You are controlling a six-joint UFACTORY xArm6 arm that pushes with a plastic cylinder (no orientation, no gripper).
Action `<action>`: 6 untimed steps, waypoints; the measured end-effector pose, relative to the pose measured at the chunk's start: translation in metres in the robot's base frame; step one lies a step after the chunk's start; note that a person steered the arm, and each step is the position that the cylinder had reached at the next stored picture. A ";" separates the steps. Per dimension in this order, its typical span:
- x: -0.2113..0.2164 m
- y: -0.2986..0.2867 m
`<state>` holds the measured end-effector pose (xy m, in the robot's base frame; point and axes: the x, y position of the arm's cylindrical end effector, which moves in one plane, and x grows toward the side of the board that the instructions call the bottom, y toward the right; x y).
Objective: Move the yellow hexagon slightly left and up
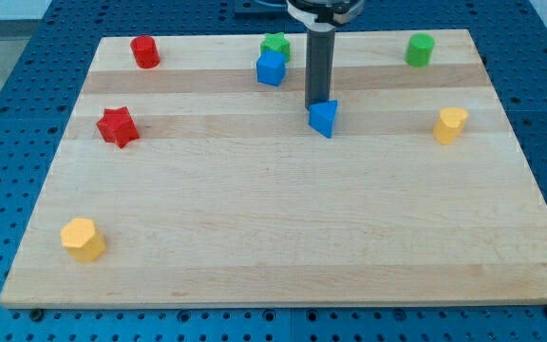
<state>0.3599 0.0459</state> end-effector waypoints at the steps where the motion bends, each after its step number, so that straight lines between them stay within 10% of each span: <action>1: 0.027 0.002; 6: 0.064 0.077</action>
